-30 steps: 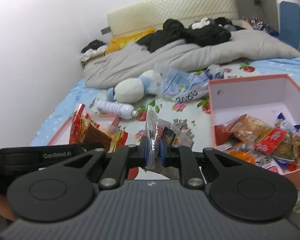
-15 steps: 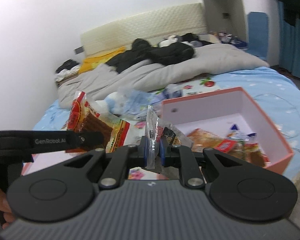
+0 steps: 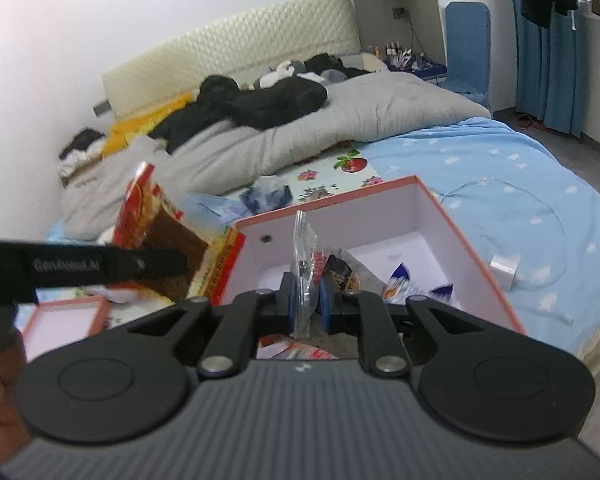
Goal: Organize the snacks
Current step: 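Drop both packets into the deep pink box and open both tools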
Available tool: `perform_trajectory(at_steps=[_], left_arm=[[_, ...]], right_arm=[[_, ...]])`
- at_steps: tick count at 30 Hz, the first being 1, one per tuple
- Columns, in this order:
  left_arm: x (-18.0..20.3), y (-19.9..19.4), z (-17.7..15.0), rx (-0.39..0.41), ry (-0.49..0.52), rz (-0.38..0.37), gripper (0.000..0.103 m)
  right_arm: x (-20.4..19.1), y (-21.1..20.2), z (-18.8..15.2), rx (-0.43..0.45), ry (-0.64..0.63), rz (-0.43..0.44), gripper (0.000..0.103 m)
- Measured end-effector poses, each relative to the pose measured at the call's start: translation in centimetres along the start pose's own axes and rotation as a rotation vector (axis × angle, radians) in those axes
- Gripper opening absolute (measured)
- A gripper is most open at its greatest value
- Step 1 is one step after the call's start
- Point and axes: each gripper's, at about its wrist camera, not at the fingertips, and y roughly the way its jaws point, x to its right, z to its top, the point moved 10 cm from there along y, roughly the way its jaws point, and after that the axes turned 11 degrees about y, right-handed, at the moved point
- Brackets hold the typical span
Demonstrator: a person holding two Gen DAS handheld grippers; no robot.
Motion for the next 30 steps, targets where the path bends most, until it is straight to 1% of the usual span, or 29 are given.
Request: perform_trajectory(at_steps=[1, 4, 5, 7, 9, 10, 12, 13, 15, 17, 20, 23, 25, 26, 27, 28, 29, 30], left_arm=[[-0.1, 1.2, 0.9, -0.016, 0.011, -0.006, 0.010], [-0.9, 4.4, 3.6, -0.057, 0.058, 0.013, 0.010], [-1.1, 5.6, 4.5, -0.075, 0.062, 0.003, 0.010], [-1.8, 8.5, 5.8, -0.132, 0.059, -0.006, 0.010], [-2.7, 11.2, 6.7, -0.183, 0.048, 0.010, 0.010], [-3.0, 12.5, 6.7, -0.221, 0.029, 0.004, 0.010], [-3.1, 15.0, 6.5, -0.289, 0.002, -0.038, 0.010], [-3.2, 16.1, 6.3, -0.320, 0.015, -0.025, 0.010], [-3.3, 18.0, 5.7, -0.368, 0.069, 0.025, 0.011], [-3.1, 19.4, 5.0, -0.416, 0.093, 0.046, 0.011], [-2.8, 20.4, 4.3, -0.446, 0.101, 0.048, 0.011], [-2.6, 20.6, 3.7, -0.459, 0.101, 0.058, 0.011], [-2.4, 20.5, 3.4, -0.463, 0.098, 0.059, 0.012], [-2.5, 20.3, 3.5, -0.457, 0.086, 0.058, 0.018], [-2.7, 20.1, 3.5, -0.448, 0.066, 0.064, 0.036], [-2.9, 19.8, 3.6, -0.437, 0.046, 0.068, 0.060], [-3.1, 19.5, 3.7, -0.425, 0.029, 0.073, 0.070], [-3.4, 19.0, 3.8, -0.404, 0.015, 0.074, 0.077]], right_arm=[[0.2, 0.9, 0.8, -0.006, -0.014, -0.002, 0.016], [0.6, 3.3, 2.7, -0.054, -0.020, 0.035, 0.016], [1.0, 4.1, 3.3, -0.061, -0.012, 0.033, 0.016], [2.1, 6.1, 4.2, -0.080, 0.009, 0.008, 0.016], [3.0, 7.7, 4.4, -0.115, 0.025, -0.014, 0.016], [3.7, 8.6, 4.3, -0.143, 0.048, -0.017, 0.016], [4.9, 10.4, 4.1, -0.203, 0.091, -0.015, 0.016], [5.4, 11.3, 4.0, -0.230, 0.104, -0.018, 0.017], [6.0, 12.7, 3.6, -0.267, 0.105, -0.037, 0.017], [6.3, 13.7, 2.9, -0.306, 0.087, -0.059, 0.018], [7.1, 14.9, 2.2, -0.350, 0.076, -0.082, 0.018], [7.6, 14.8, 1.4, -0.352, 0.068, -0.104, 0.019], [7.7, 14.6, 0.8, -0.357, 0.067, -0.105, 0.022], [7.8, 14.5, 0.6, -0.360, 0.068, -0.104, 0.022], [7.9, 14.6, 0.6, -0.361, 0.071, -0.104, 0.025], [7.9, 14.4, 0.6, -0.359, 0.081, -0.100, 0.044], [8.0, 14.2, 0.7, -0.353, 0.095, -0.094, 0.059], [8.0, 14.1, 1.0, -0.344, 0.104, -0.089, 0.082]])
